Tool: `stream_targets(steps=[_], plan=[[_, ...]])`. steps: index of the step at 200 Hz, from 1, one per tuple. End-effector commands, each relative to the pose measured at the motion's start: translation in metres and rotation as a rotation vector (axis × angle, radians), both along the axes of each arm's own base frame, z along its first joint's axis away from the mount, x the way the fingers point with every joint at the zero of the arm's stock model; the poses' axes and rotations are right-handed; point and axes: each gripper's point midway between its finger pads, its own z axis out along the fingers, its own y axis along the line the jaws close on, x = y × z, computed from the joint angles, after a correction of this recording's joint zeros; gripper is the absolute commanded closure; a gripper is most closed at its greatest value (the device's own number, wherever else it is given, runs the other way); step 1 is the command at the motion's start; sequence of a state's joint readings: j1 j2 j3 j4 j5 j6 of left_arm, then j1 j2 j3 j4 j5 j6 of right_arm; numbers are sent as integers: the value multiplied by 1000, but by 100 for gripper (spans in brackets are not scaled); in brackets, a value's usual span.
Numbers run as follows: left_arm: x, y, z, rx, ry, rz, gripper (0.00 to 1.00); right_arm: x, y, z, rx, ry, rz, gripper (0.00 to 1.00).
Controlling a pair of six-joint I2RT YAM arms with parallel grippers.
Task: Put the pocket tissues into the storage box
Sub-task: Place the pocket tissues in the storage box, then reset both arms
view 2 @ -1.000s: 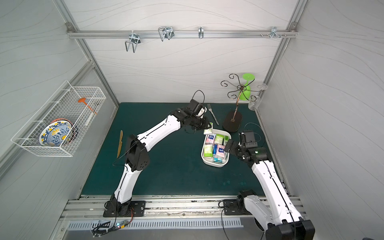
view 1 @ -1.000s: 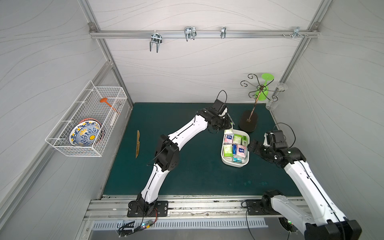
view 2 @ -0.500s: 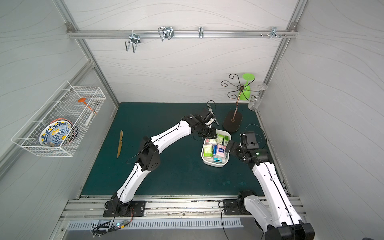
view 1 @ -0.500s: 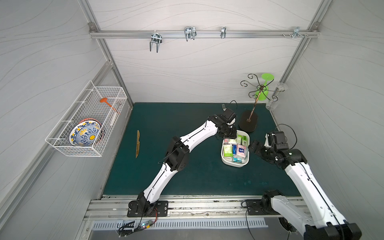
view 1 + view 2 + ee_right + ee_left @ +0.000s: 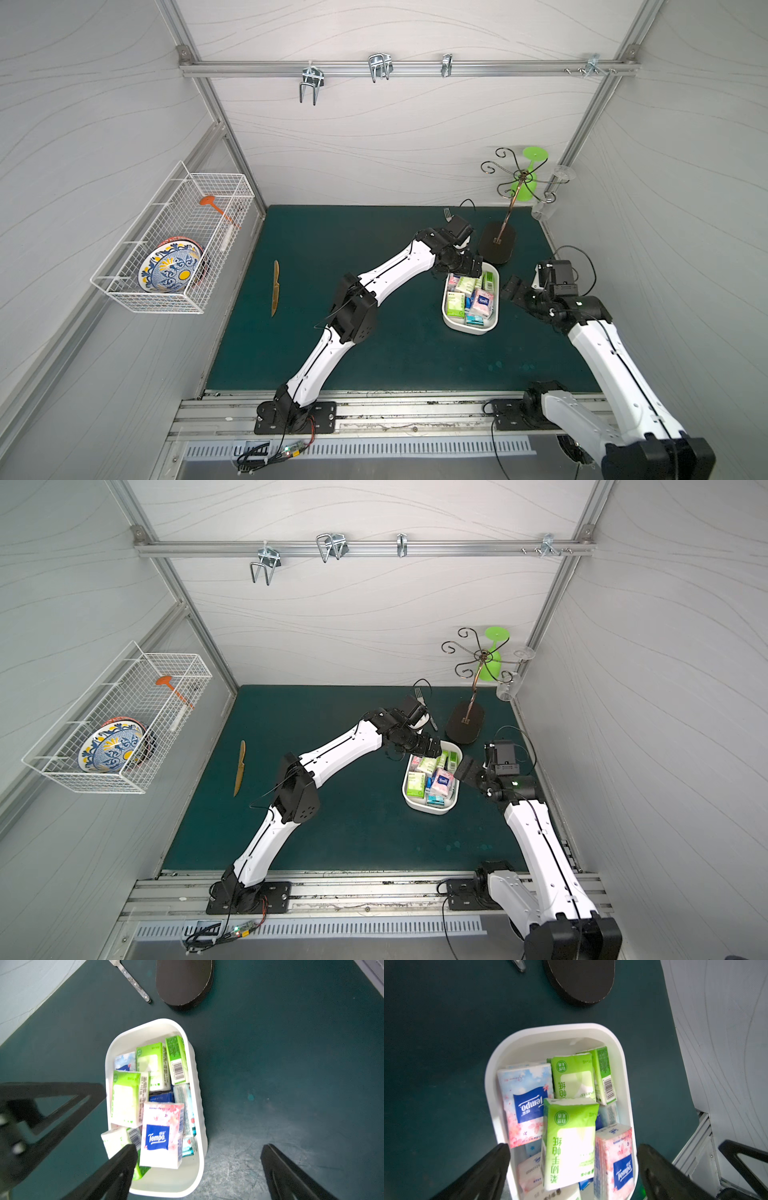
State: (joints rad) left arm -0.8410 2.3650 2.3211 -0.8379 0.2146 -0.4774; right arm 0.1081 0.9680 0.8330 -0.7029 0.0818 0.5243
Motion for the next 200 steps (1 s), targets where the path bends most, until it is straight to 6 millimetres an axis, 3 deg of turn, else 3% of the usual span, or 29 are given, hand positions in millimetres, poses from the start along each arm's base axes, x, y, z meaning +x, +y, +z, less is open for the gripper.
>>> stream_targets(steps=[1,20,43,71,75,93,127,137,176,200], plan=[[6,15,83,-76,-162,15,0,29,-13,4,-86,-66,-13,1],[7,39,101,-78,-200,46,0,49,-23,-1,-173,-114,-2,1],[12,81,119,-84,-232,85,0,75,-27,-8,-267,-216,55,1],[24,163,120,-9,-257,187,1,96,-31,-25,-352,-272,101,1],[23,178,108,19,-242,201,1,99,-31,-28,-363,-280,108,1],[27,242,91,62,-218,303,1,108,-27,-43,-388,-310,153,1],[28,349,56,17,-184,524,0,121,-20,-42,-458,-476,202,1],[29,376,52,24,-228,571,0,122,-17,-49,-467,-466,228,1],[18,448,26,192,-372,682,1,124,-5,-60,-488,-457,295,1],[14,471,10,230,-372,733,1,121,18,-57,-295,-515,352,1]])
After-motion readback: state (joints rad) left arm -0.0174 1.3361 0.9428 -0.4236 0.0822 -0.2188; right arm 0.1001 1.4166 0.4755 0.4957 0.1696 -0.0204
